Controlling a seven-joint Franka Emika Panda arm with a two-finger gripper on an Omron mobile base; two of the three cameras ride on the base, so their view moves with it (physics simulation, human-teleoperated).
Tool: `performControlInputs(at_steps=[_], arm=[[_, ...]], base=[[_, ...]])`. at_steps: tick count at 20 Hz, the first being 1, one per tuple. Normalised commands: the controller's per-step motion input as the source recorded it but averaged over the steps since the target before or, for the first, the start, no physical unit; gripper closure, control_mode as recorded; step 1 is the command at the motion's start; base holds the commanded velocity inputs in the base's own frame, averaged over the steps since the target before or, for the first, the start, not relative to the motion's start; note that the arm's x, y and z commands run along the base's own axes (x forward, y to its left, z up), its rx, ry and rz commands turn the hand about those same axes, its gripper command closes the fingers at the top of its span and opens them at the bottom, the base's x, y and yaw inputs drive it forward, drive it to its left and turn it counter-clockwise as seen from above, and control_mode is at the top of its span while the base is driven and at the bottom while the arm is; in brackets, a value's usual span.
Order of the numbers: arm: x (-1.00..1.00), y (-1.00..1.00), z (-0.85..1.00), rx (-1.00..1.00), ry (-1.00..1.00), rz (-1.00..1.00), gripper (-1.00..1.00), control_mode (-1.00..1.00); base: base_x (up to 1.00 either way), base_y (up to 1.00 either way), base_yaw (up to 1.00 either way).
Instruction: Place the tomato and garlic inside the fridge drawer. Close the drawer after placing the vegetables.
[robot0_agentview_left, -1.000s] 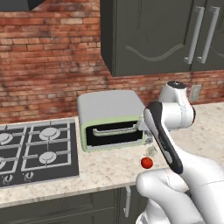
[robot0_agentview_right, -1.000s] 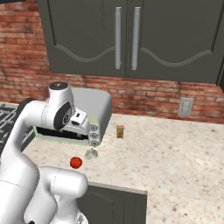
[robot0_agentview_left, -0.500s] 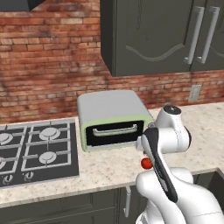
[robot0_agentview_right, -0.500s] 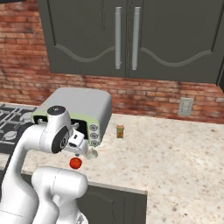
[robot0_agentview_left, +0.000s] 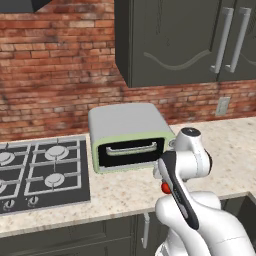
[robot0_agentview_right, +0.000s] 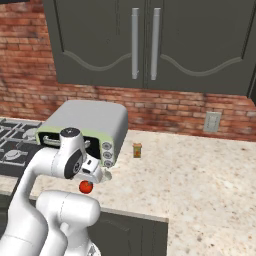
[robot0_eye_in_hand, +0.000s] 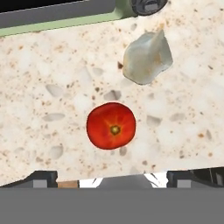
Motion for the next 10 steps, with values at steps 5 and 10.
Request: performControlInputs(at_steps=[5,10], arm=[[0.05,0.01,-0.53,0.00,0.00,0.00,-1.00,-1.00],[0.00,0.00,-0.62,0.00,0.00,0.00,-1.00,-1.00]], base=[[0.00,0.00,0.00],[0.00,0.00,0.00]])
